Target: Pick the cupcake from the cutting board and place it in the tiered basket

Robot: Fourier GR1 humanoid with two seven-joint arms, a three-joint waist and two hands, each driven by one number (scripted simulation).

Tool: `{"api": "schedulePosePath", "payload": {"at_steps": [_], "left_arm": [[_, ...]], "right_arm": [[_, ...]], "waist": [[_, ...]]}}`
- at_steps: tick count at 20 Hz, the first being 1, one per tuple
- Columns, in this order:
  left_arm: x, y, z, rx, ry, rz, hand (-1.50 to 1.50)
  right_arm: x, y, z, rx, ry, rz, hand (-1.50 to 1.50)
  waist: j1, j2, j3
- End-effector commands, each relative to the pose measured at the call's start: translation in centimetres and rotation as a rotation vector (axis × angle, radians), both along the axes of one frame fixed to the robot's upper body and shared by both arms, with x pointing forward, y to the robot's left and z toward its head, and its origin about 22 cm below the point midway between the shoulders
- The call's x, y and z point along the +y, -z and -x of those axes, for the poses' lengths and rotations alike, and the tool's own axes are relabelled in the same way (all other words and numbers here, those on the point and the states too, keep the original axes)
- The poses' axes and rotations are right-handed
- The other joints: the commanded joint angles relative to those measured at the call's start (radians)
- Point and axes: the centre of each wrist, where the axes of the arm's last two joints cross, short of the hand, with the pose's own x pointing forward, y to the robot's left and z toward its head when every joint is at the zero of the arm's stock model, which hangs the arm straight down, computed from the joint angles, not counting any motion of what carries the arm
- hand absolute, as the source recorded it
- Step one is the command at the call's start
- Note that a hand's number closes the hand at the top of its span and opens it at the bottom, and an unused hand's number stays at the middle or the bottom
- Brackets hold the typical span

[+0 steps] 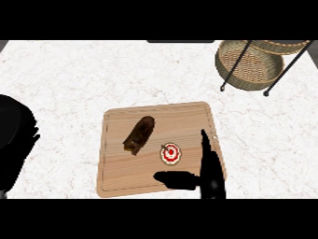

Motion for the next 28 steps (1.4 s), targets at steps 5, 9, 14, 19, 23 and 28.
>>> {"api": "schedulePosePath", "payload": {"at_steps": [5,9,14,19,23,28], "left_arm": [[1.7,0.2,0.3,0.019,-0.001,0.024,0.0],[1.0,0.7,-0.8,0.007,0.01,0.024,0.0],[0.1,0.1,-1.0,0.019,0.001,-0.003,0.0],[-0.6,-0.8,-0.4,0.006,-0.004,0.024,0.0],[-0.6,0.6,0.0,0.011,-0.023,0.004,0.0],[0.2,-0.6,-0.9,0.01,0.017,0.014,0.0]], "right_arm": [[1.8,0.6,-0.9,0.064,0.008,-0.006,-1.5],[2.6,3.1,-3.0,0.054,0.01,-0.006,-1.5],[4.1,1.9,-1.9,-0.027,-0.11,0.047,1.5],[4.2,1.8,-4.1,-0.108,-0.016,0.05,1.5],[1.9,1.1,-0.6,-0.132,0.05,0.05,1.5],[6.7,0.7,-4.5,-0.23,-0.224,0.401,1.5]], "waist": [[0.001,0.002,0.0],[0.005,0.004,0.0],[0.002,0.002,0.0],[0.007,0.002,0.0],[-0.01,-0.001,-0.001],[0.024,0.002,-0.004]]}}
